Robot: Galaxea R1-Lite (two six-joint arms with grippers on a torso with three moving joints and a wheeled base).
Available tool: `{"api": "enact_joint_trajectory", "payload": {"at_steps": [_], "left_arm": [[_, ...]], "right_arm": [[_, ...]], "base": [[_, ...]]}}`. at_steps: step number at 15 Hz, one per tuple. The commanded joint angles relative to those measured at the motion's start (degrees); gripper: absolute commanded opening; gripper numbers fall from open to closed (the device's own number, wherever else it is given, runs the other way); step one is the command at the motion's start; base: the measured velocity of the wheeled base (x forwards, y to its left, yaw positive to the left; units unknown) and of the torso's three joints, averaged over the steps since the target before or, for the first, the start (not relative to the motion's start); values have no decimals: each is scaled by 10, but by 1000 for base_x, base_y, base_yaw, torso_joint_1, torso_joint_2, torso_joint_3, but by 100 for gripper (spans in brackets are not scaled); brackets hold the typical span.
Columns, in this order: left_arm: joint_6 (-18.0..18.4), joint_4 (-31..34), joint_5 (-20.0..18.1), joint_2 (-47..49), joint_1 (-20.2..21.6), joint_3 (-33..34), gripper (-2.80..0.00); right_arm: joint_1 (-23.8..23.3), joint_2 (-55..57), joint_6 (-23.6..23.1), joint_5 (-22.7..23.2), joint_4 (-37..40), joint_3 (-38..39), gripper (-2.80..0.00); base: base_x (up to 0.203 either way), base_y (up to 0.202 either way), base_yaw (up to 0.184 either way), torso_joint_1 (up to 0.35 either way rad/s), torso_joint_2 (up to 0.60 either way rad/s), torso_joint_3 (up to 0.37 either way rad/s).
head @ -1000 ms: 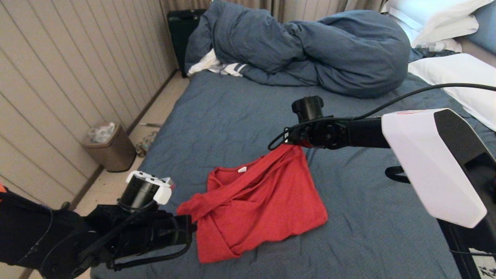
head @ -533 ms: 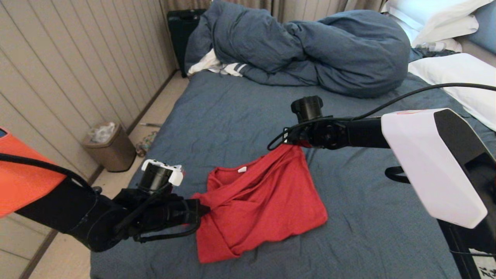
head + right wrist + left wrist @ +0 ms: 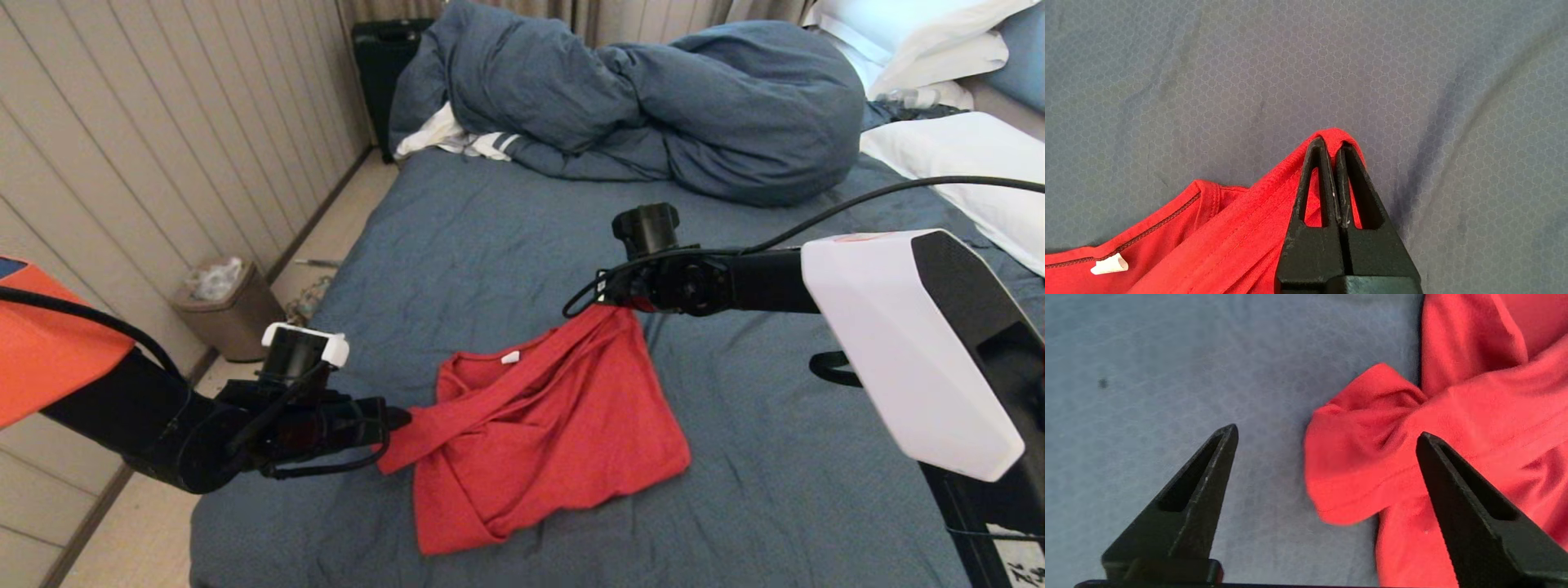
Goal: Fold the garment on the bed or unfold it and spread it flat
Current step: Fold the red T-shirt
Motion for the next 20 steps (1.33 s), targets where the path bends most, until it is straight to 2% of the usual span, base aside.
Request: {"api": "enact_joint_trajectory", "payload": {"at_steps": [1, 7, 8, 9, 15, 17, 20], "left_arm": [[-2, -1, -1, -10, 7, 9, 0], [-5, -2, -7, 30, -11, 6, 0], [-6, -2, -7, 33, -15, 6, -33], [-6, -9, -7, 34, -18, 7, -280], [-4, -23, -1, 25, -26, 16, -280], [-2, -80, 4, 25, -30, 35, -280], [-6, -92, 4, -2, -31, 43, -280]], "right_arm": [[0, 0, 1, -1, 0, 0, -280], [1, 4, 1, -1, 0, 0, -280], [1, 4, 1, -1, 0, 0, -280], [1, 4, 1, -1, 0, 0, -280], [-1, 8, -1, -2, -1, 0, -280], [0, 8, 0, -2, -1, 0, -280], [-1, 6, -1, -2, -1, 0, -280]], "base": [[0, 0, 0, 0, 0, 0], [0, 0, 0, 0, 0, 0], [0, 0, 0, 0, 0, 0], [0, 0, 0, 0, 0, 0], [0, 0, 0, 0, 0, 0], [0, 0, 0, 0, 0, 0], [0, 0, 0, 0, 0, 0]]}}
